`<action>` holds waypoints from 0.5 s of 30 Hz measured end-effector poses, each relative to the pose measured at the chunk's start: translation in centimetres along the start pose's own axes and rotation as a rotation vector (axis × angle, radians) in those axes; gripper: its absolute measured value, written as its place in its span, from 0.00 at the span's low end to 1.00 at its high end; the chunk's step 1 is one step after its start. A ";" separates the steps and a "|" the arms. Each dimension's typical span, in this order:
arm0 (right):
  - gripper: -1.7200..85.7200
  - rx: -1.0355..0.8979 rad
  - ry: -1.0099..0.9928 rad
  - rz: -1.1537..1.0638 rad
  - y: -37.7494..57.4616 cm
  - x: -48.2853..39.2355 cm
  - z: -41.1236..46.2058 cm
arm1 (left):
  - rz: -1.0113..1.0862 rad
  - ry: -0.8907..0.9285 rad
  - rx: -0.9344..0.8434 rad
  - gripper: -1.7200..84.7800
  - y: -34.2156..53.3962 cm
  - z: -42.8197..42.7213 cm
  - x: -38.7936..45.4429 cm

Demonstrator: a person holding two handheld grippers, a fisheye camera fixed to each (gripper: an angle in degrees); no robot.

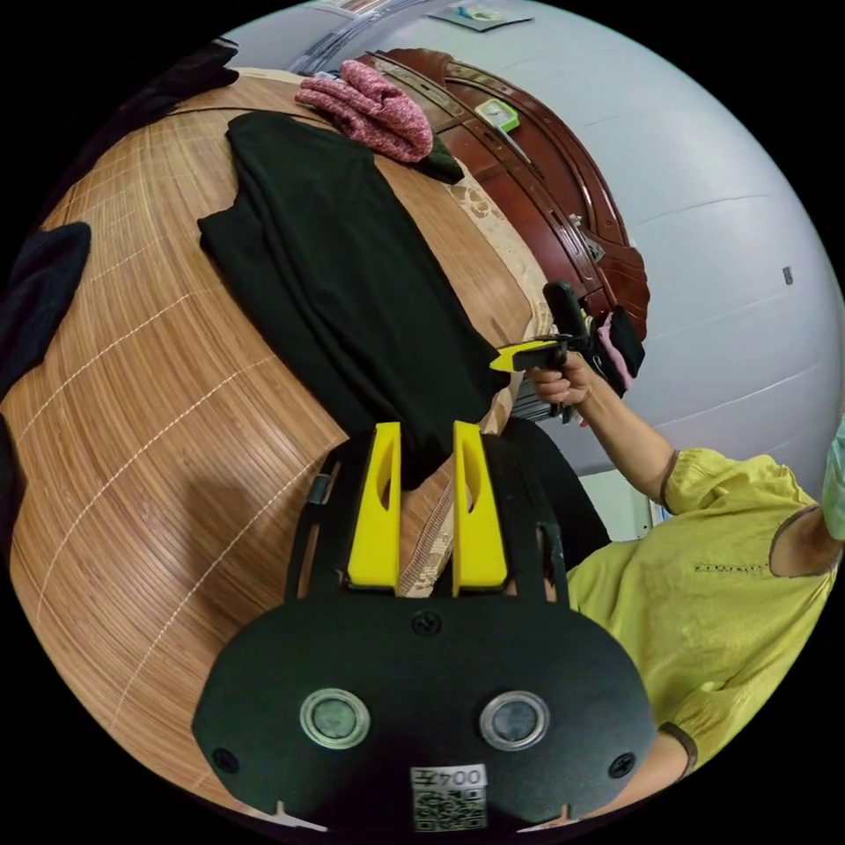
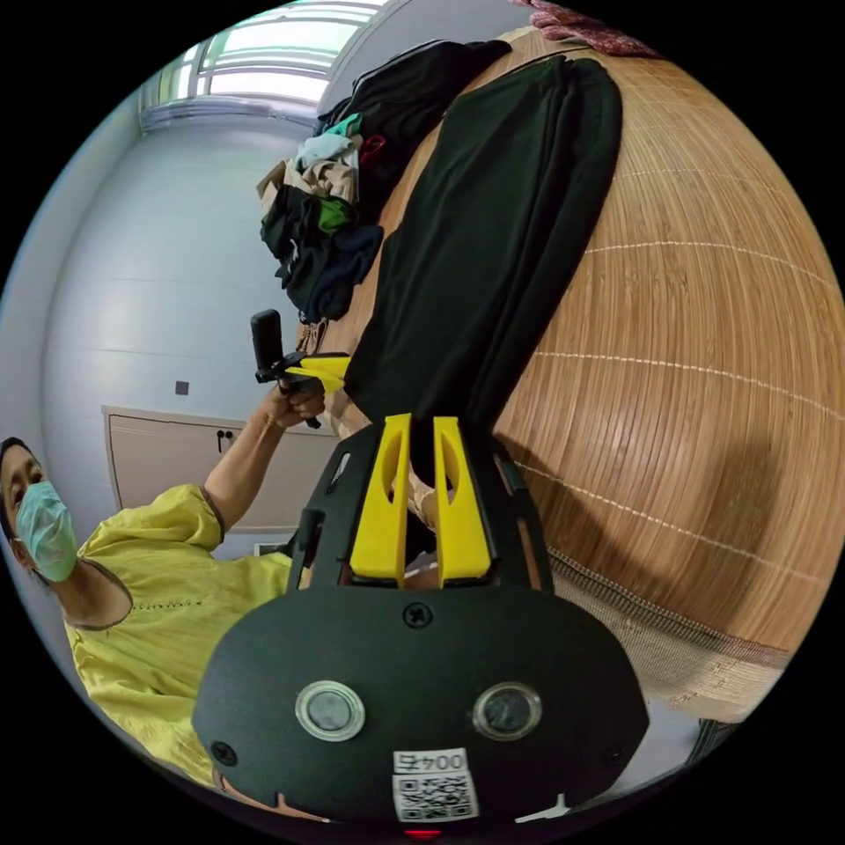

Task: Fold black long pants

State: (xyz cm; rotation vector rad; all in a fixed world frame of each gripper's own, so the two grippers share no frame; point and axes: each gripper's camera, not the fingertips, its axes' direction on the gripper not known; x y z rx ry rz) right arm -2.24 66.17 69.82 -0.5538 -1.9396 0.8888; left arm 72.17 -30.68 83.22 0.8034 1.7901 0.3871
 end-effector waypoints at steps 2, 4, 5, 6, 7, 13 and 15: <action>0.08 -0.006 -0.009 0.014 0.4 0.0 0.6 | -0.023 0.023 -0.009 0.10 0.3 0.2 -0.2; 0.06 0.015 -0.024 0.025 0.4 -0.1 0.9 | -0.051 0.022 -0.002 0.07 0.5 0.3 -0.1; 0.05 0.030 -0.036 0.018 0.4 -0.5 1.1 | -0.053 0.025 0.007 0.06 0.6 0.2 0.0; 0.05 0.040 -0.033 0.009 0.4 -0.8 1.1 | -0.055 0.031 0.033 0.06 0.6 -0.2 0.3; 0.05 0.063 -0.002 -0.020 0.5 -1.9 1.0 | -0.046 0.041 0.069 0.05 0.6 -0.9 0.9; 0.03 0.244 0.346 -0.369 6.9 -10.5 0.7 | 0.191 0.068 0.204 0.04 2.5 -4.3 5.4; 0.03 0.181 0.367 -0.341 8.4 -9.5 3.6 | 0.153 0.089 0.121 0.04 3.4 -2.2 4.5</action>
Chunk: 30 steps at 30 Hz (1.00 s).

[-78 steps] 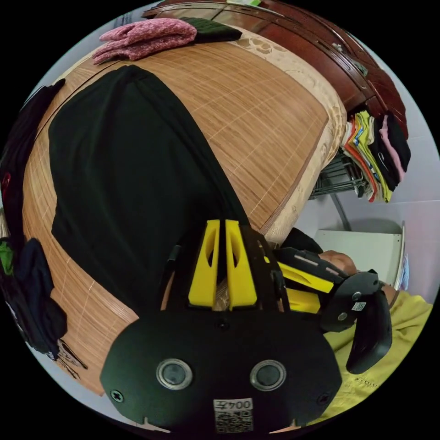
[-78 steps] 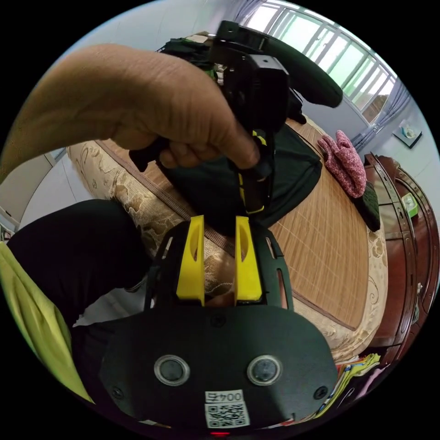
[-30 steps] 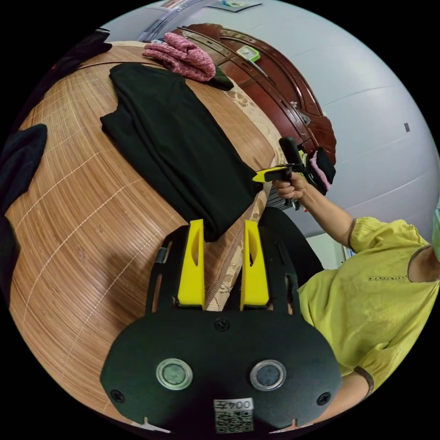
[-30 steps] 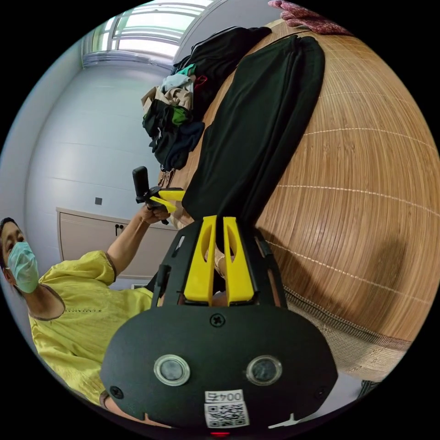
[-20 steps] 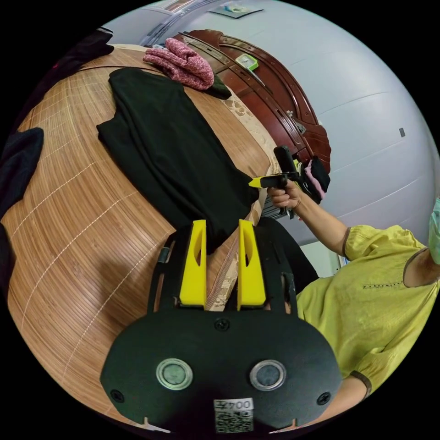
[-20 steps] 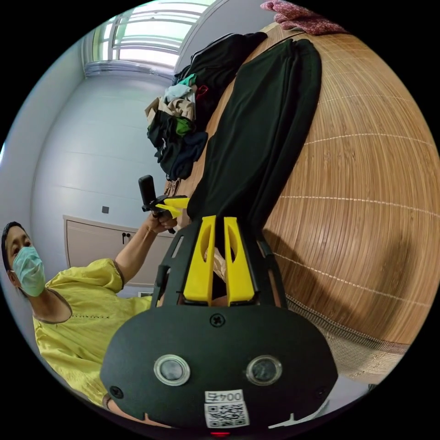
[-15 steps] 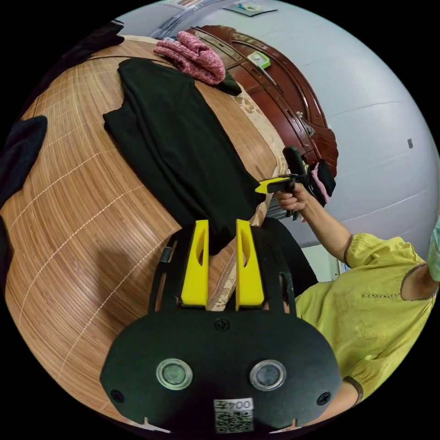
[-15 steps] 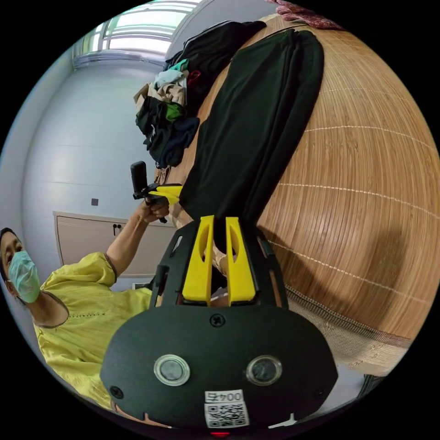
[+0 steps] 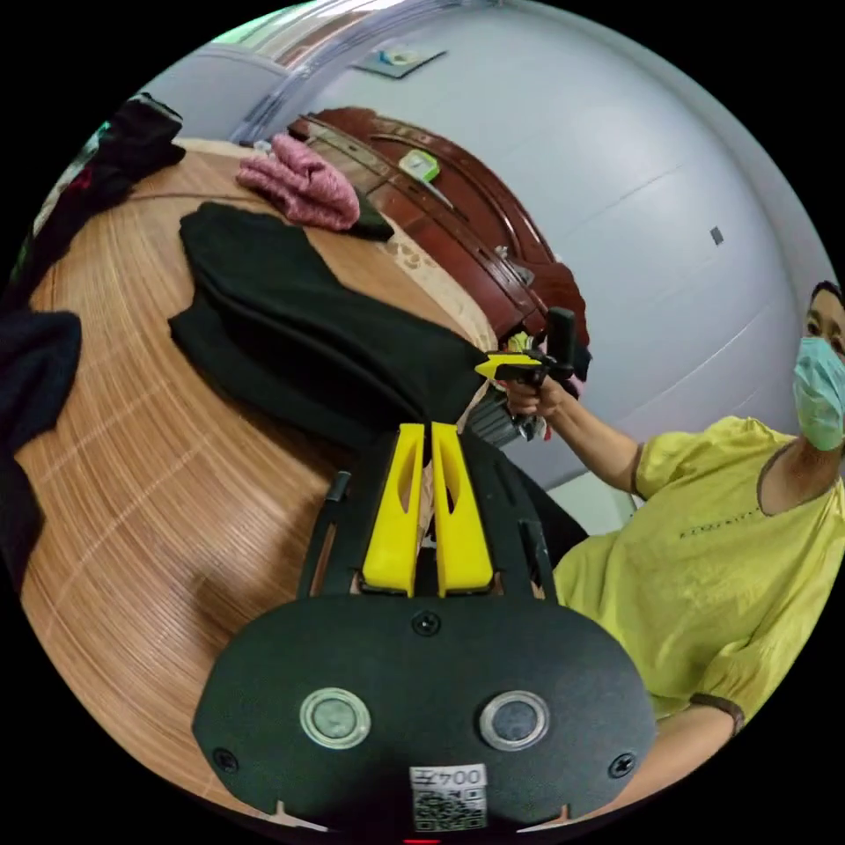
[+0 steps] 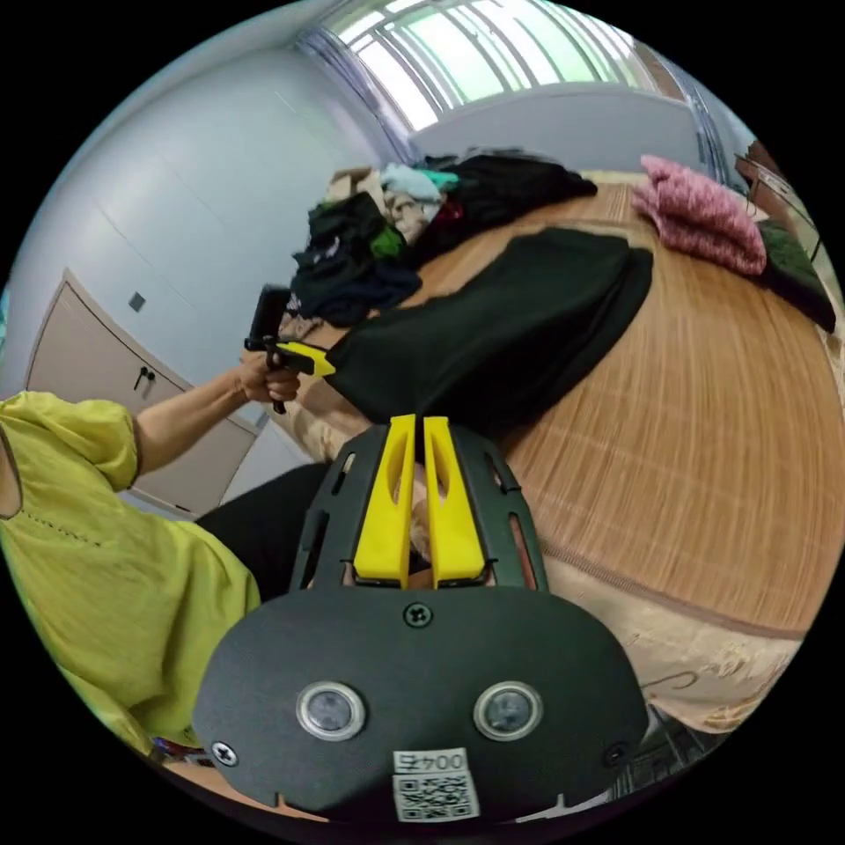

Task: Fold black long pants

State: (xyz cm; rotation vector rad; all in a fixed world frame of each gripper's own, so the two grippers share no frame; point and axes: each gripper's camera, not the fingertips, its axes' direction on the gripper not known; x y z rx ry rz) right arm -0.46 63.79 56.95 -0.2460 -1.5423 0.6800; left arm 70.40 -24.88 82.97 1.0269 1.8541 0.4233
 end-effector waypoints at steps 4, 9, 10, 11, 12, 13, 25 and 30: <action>0.04 -0.128 0.087 0.002 2.9 -2.0 4.7 | -0.049 -0.027 -0.118 0.04 1.7 2.9 0.3; 0.06 -0.190 0.061 0.044 4.2 -3.3 6.8 | -0.073 -0.062 -0.195 0.04 2.0 3.7 2.1; 0.07 -0.242 0.082 0.048 4.5 -3.7 7.6 | -0.092 -0.071 -0.223 0.04 2.4 4.0 2.4; 0.07 -0.247 0.088 0.051 4.8 -4.3 7.9 | -0.096 -0.075 -0.226 0.04 2.6 4.1 2.6; 0.08 -0.248 0.088 0.053 5.0 -4.6 7.9 | -0.108 -0.069 -0.219 0.04 3.1 4.1 3.1; 0.08 -0.261 0.101 0.057 5.3 -5.3 7.9 | -0.119 -0.058 -0.202 0.04 3.6 3.7 3.7; 0.07 -0.165 0.329 0.007 4.2 -12.9 11.9 | 0.041 -0.411 -0.100 0.03 1.2 7.5 13.6; 0.05 -0.206 0.410 0.004 5.1 -14.1 14.6 | 0.029 -0.546 -0.113 0.03 2.5 10.9 14.6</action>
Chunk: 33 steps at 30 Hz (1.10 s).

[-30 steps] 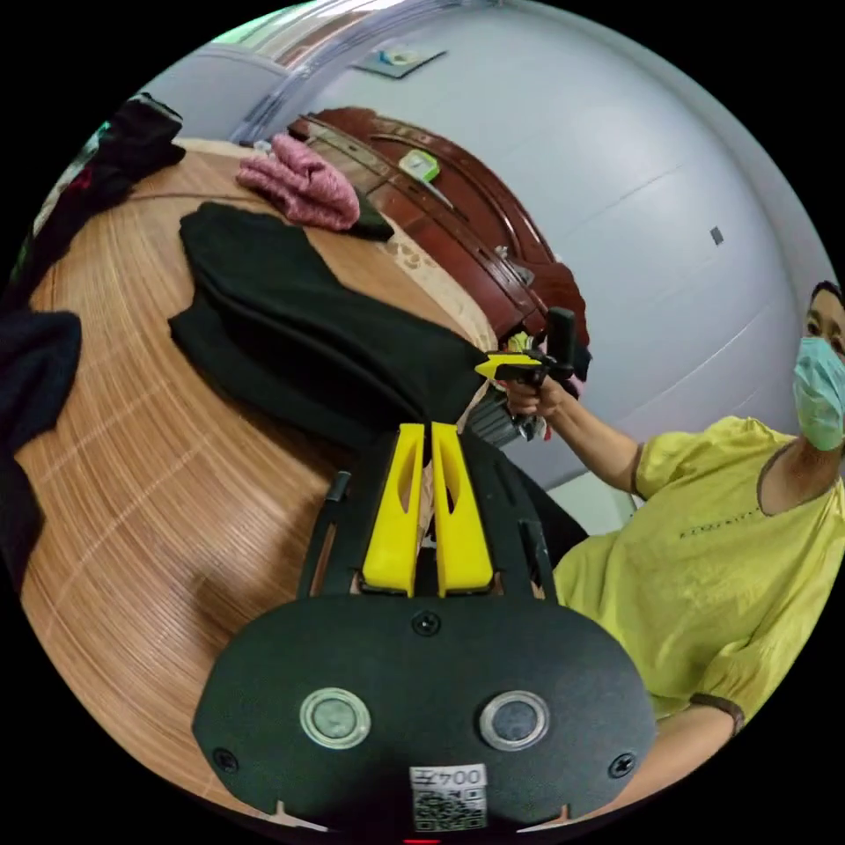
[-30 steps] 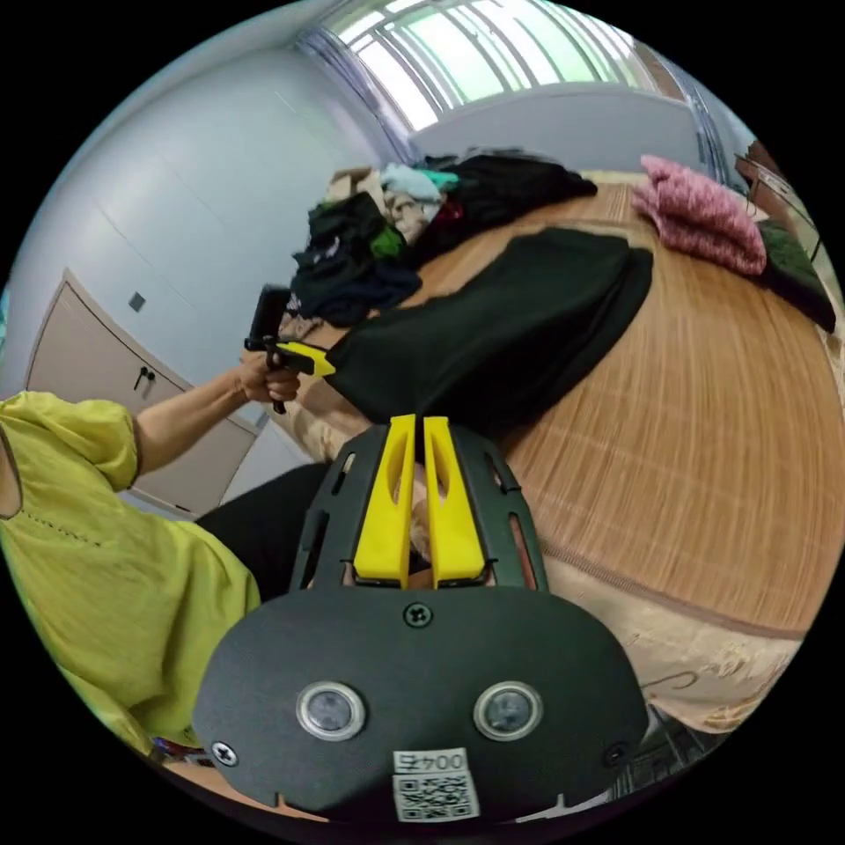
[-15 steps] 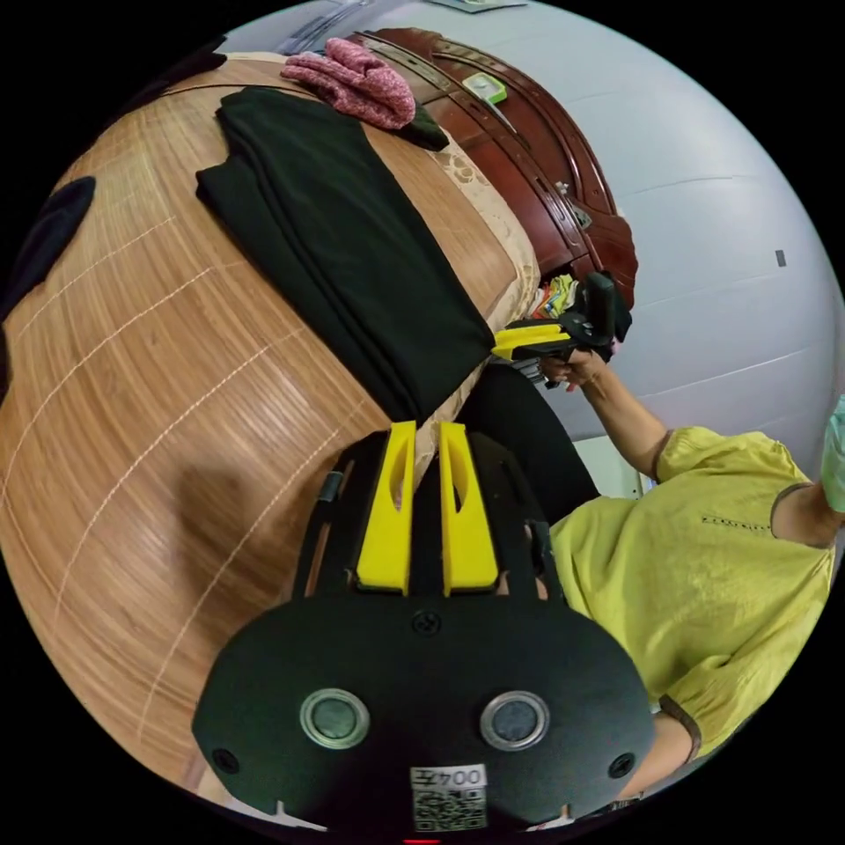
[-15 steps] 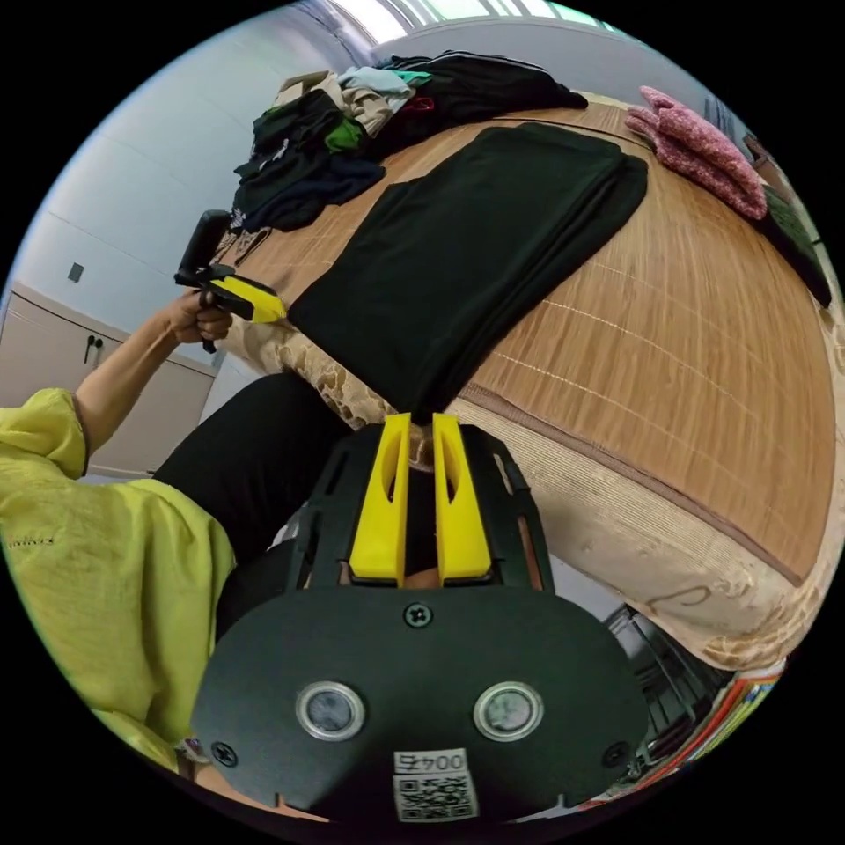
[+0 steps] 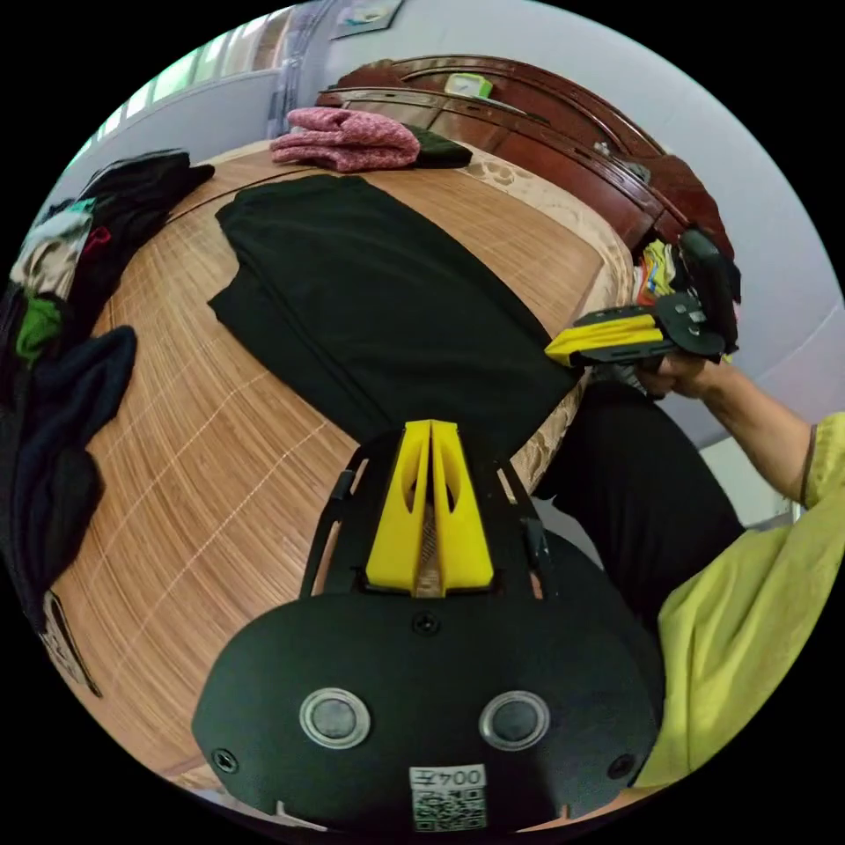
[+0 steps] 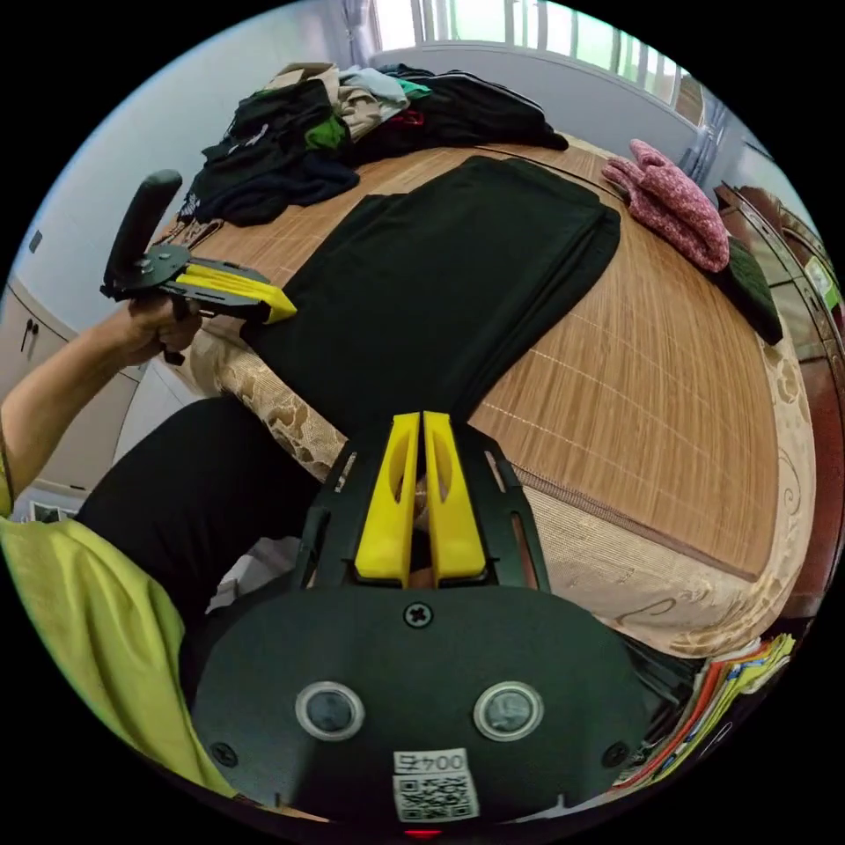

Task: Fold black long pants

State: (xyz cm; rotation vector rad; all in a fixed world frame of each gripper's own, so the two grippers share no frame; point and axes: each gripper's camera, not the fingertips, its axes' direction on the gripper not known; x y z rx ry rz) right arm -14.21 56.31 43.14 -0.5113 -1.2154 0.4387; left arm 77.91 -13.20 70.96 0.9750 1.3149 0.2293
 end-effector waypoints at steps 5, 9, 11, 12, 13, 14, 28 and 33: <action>0.09 0.057 -0.066 0.194 0.4 0.4 -1.4 | -0.038 -0.101 0.059 0.03 0.6 -1.3 2.8; 0.11 -0.027 -0.066 0.241 -0.3 -0.5 0.4 | -0.028 -0.166 0.045 0.03 0.5 -0.1 5.2; 0.11 -0.048 -0.047 0.238 -0.9 -1.2 0.4 | -0.032 -0.169 0.065 0.03 0.7 0.4 5.8; 0.11 -0.050 -0.045 0.239 -1.1 -1.4 0.4 | -0.022 -0.168 0.056 0.03 0.5 0.5 6.1; 0.11 -0.048 -0.045 0.236 -1.3 -1.7 0.4 | -0.019 -0.168 0.039 0.03 0.2 0.5 6.4; 0.11 -0.046 -0.046 0.239 -1.5 -2.0 0.1 | -0.020 -0.168 0.029 0.03 0.0 0.4 6.5; 0.10 0.098 0.023 0.267 -3.8 -6.3 -6.7 | -0.191 -0.255 -0.035 0.02 -3.0 -5.3 9.5; 0.07 0.059 0.020 0.250 -7.3 -5.9 -6.6 | -0.196 -0.228 -0.072 0.02 -3.7 -2.8 8.9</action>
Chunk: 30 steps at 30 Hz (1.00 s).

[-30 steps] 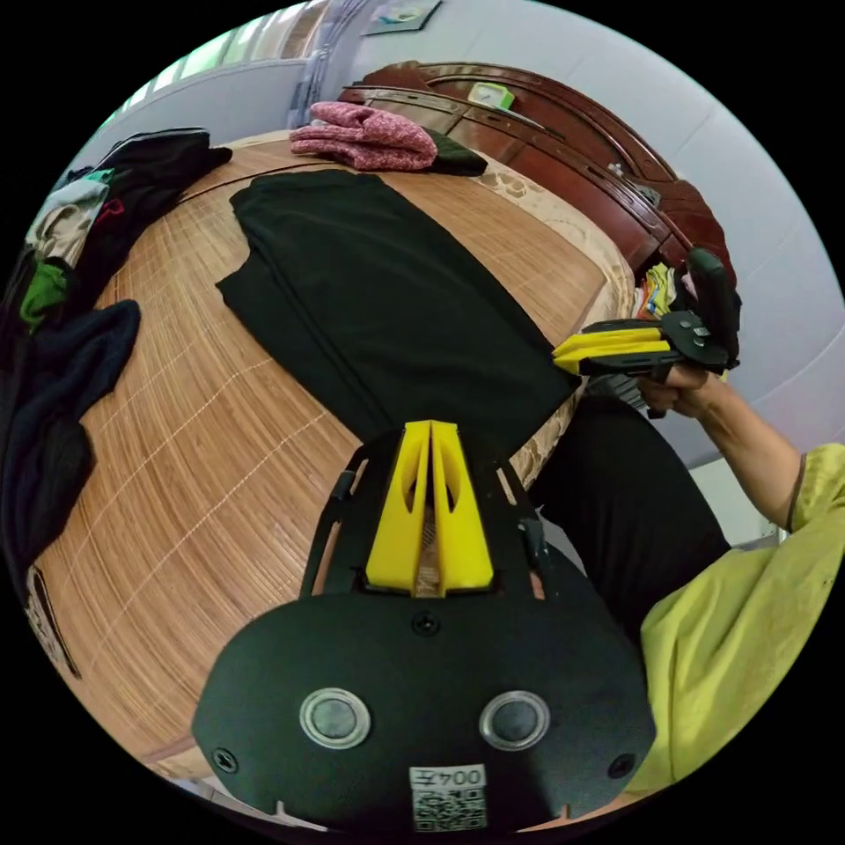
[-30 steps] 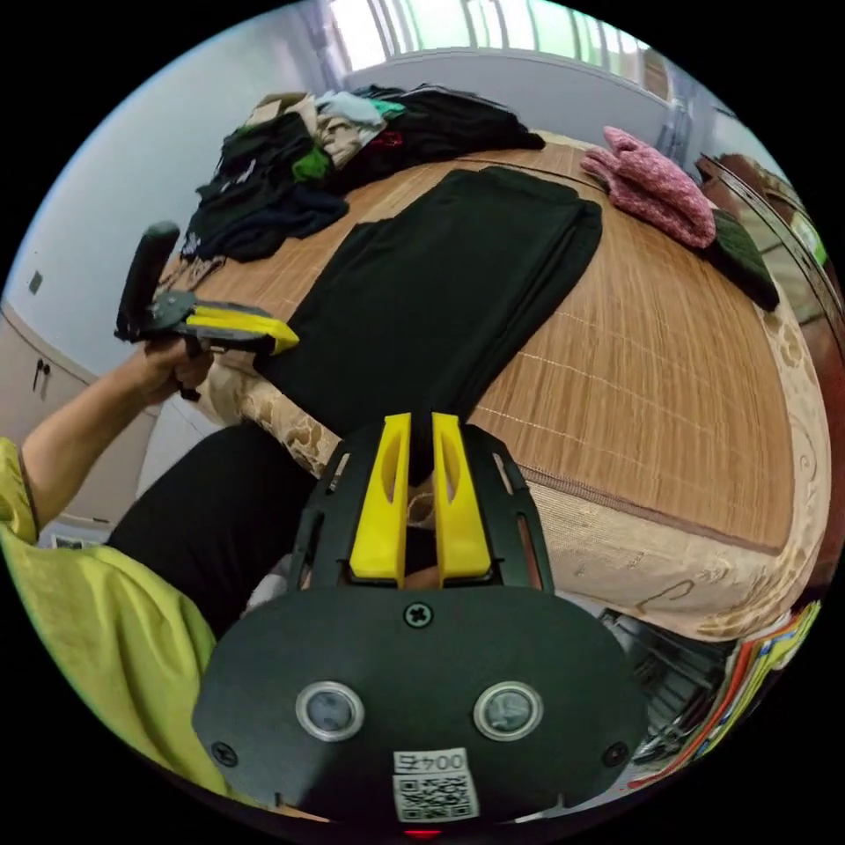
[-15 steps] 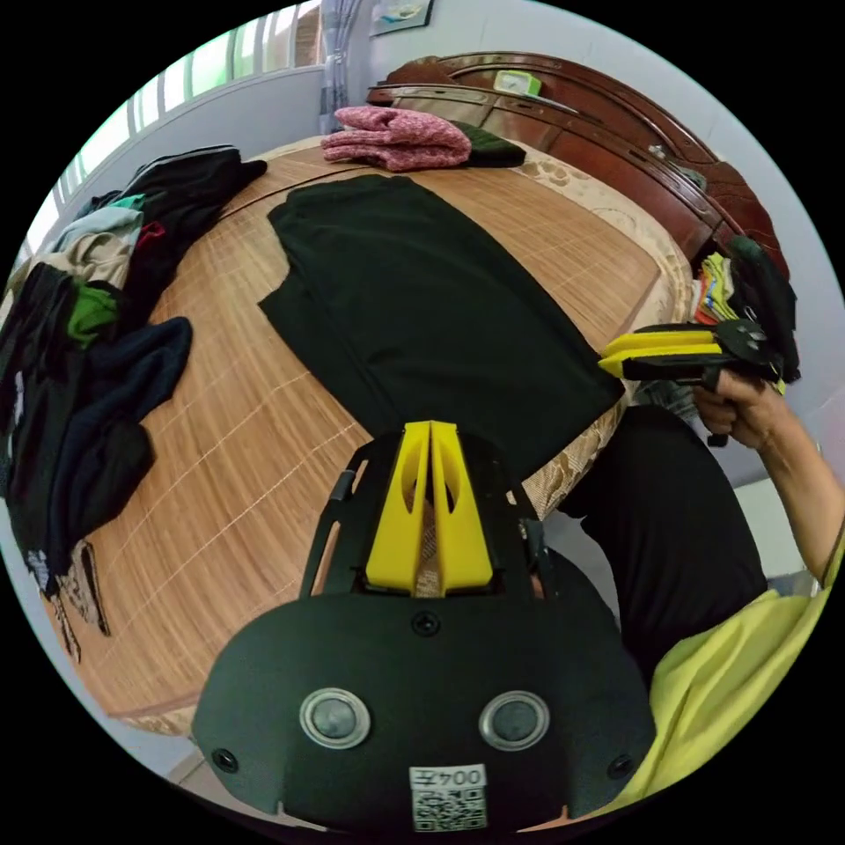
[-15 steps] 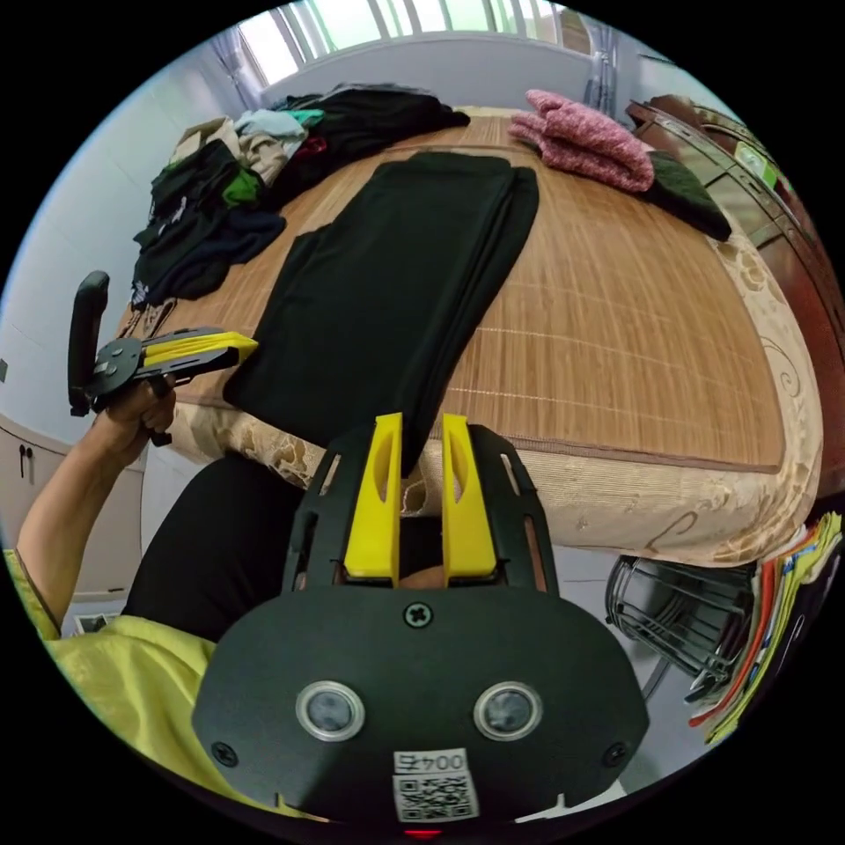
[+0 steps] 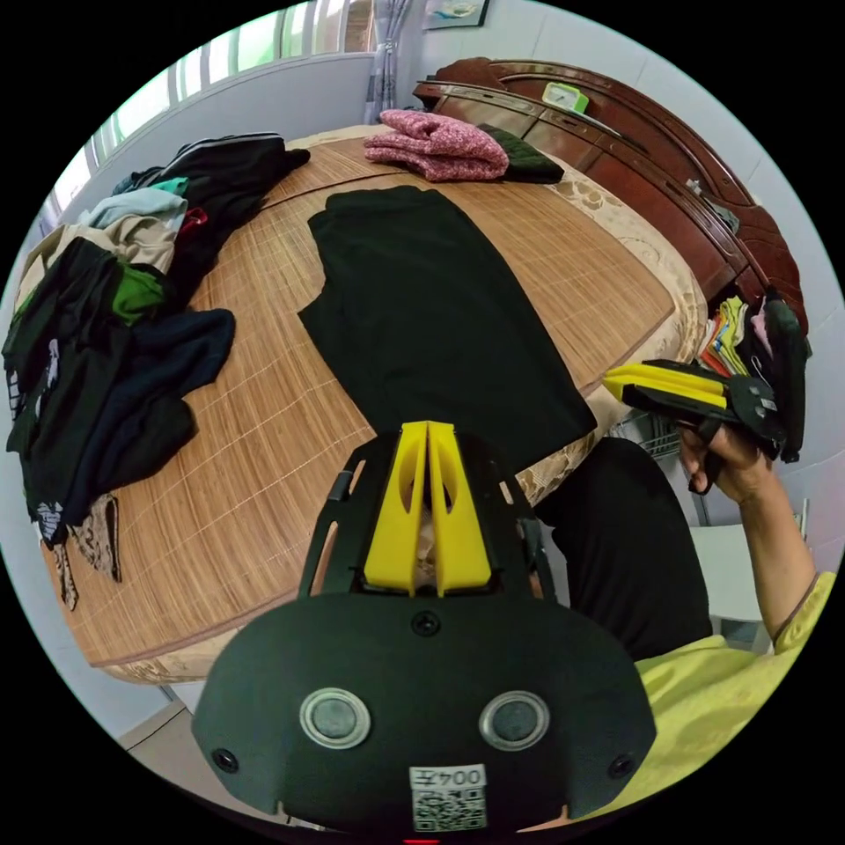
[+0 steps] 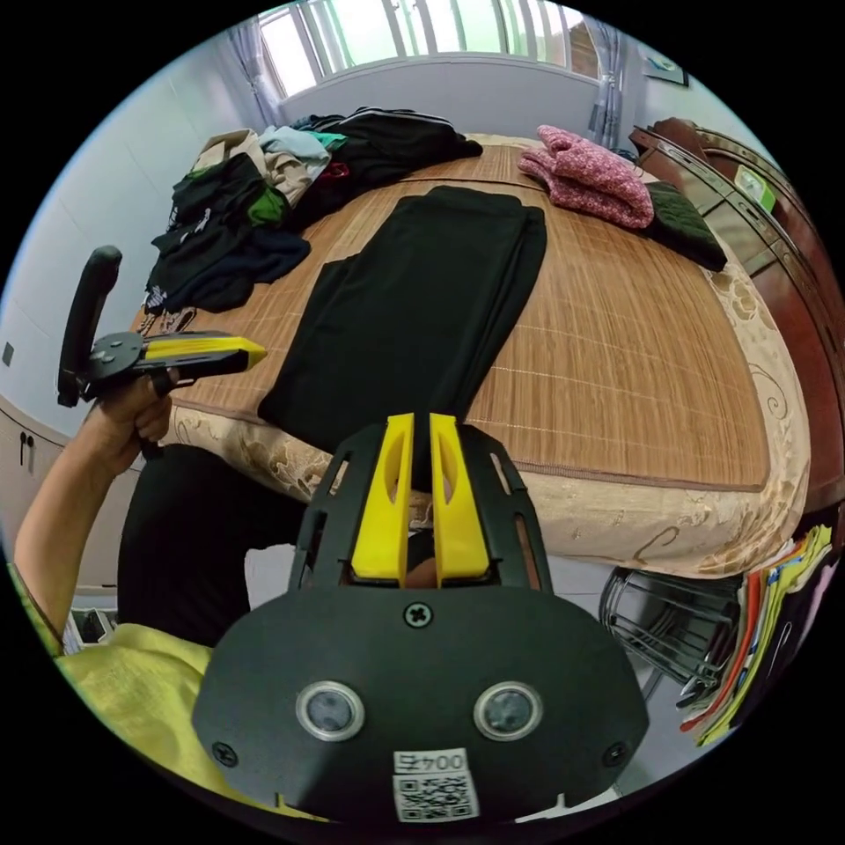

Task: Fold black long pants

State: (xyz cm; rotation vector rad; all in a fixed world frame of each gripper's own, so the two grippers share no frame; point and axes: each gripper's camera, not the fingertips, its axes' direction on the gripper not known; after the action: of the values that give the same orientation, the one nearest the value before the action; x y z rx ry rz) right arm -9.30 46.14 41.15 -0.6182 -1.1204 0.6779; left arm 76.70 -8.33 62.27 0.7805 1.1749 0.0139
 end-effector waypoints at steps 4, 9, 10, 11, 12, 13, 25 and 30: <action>0.06 -0.099 0.040 -0.056 -3.1 -0.8 2.1 | 0.002 0.005 -0.051 0.02 -1.3 3.6 -1.0; 0.03 -0.209 0.085 -0.133 -5.0 -2.1 4.7 | 0.060 0.004 -0.027 0.02 -1.5 6.3 -2.0; 0.02 -0.208 0.100 -0.157 -5.4 -2.4 4.6 | 0.080 -0.003 0.011 0.02 -1.1 6.5 -2.3; 0.02 -0.210 0.102 -0.168 -5.8 -2.5 4.4 | 0.096 -0.009 0.031 0.02 -0.8 6.6 -2.4; 0.02 -0.214 0.094 -0.169 -6.1 -2.5 4.3 | 0.137 -0.021 0.076 0.02 -0.2 6.8 -2.7; 0.02 -0.235 0.075 -0.181 -6.9 -2.3 3.9 | 0.159 -0.012 0.109 0.02 0.2 7.0 -3.3; 0.10 0.190 -0.112 0.182 -28.6 11.5 -0.6 | 0.017 0.429 0.242 0.02 -7.1 8.9 -16.4; 0.11 0.157 -0.105 0.262 -36.7 14.0 2.2 | -0.014 0.533 0.123 0.02 -7.5 14.6 -19.3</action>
State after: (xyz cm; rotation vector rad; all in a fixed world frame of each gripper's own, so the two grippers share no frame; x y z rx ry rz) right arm -1.03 33.21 77.36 -0.6059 -1.0802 1.0240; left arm 77.90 -29.43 76.22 0.9066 1.6980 0.1474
